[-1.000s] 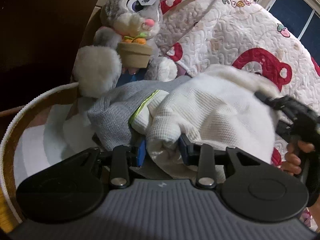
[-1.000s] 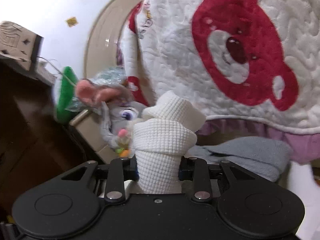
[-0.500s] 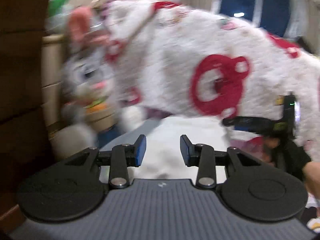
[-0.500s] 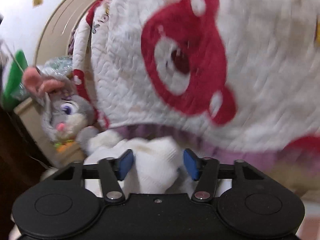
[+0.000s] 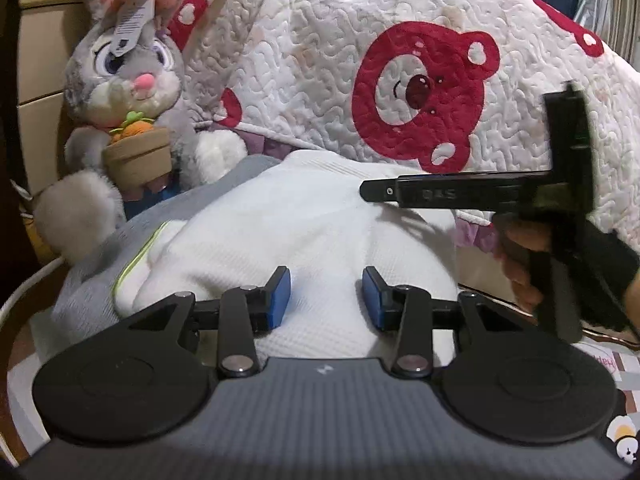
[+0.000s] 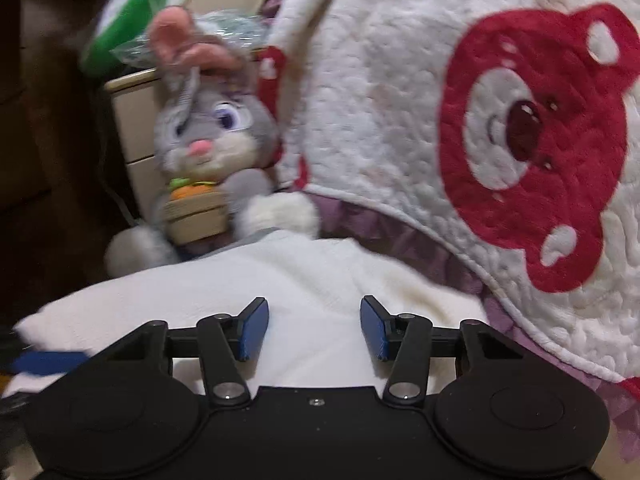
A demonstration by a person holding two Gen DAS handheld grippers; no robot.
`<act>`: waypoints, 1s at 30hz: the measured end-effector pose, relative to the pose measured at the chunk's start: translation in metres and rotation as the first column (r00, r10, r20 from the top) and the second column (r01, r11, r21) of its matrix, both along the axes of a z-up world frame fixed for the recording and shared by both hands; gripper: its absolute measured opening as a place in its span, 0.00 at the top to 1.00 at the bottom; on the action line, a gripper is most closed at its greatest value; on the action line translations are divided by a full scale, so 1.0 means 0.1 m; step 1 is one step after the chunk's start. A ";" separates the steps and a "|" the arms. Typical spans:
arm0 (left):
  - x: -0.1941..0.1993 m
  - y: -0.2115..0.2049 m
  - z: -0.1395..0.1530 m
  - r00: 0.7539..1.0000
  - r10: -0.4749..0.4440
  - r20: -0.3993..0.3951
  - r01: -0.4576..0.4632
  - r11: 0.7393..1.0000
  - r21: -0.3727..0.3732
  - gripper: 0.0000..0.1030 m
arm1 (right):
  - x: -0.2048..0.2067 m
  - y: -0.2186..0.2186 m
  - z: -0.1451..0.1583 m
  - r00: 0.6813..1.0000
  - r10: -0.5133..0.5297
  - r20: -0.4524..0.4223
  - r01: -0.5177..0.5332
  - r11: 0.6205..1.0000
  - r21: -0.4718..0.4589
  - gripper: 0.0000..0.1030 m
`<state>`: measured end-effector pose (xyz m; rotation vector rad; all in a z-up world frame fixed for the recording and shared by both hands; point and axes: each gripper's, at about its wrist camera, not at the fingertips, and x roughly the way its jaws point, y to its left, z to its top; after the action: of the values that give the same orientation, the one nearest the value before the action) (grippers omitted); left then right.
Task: Fold clothes
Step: 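Lower the folded shirt onto the grey clothes stack with both grippers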
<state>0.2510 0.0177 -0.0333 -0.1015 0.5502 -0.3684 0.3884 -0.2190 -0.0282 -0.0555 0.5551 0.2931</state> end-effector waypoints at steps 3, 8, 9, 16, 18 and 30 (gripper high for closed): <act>-0.06 0.03 -0.07 1.000 0.021 -0.003 -0.021 1.000 -0.018 0.62 | 0.09 -0.10 -0.14 0.997 -0.065 -0.049 0.069 0.994 0.081 0.52; -0.04 0.05 -0.05 1.000 0.020 -0.011 -0.021 0.999 -0.033 0.61 | 0.10 -0.22 -0.24 0.995 -0.063 -0.077 0.075 0.984 0.163 0.52; -0.03 0.07 -0.04 1.000 0.020 -0.017 -0.020 0.999 -0.035 0.61 | 0.11 -0.23 -0.25 0.995 -0.063 -0.081 0.076 0.983 0.168 0.52; -0.25 0.33 0.07 0.996 0.084 -0.019 -0.085 0.996 -0.038 0.61 | 0.18 -0.23 -0.29 0.992 -0.066 -0.104 0.086 0.977 0.195 0.52; -0.27 0.38 0.05 0.992 0.085 -0.089 -0.095 0.989 -0.112 0.61 | 0.20 -0.23 -0.30 0.991 -0.063 -0.115 0.085 0.976 0.198 0.52; -0.44 0.35 0.35 0.986 0.062 -0.152 -0.065 0.998 -0.018 0.58 | 0.24 -0.17 -0.29 0.986 -0.073 -0.148 0.096 0.983 0.154 0.51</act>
<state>0.2073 0.0531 0.0016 -0.1698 0.6912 -0.3061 0.4128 -0.2363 -0.0575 0.1462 0.6719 0.2592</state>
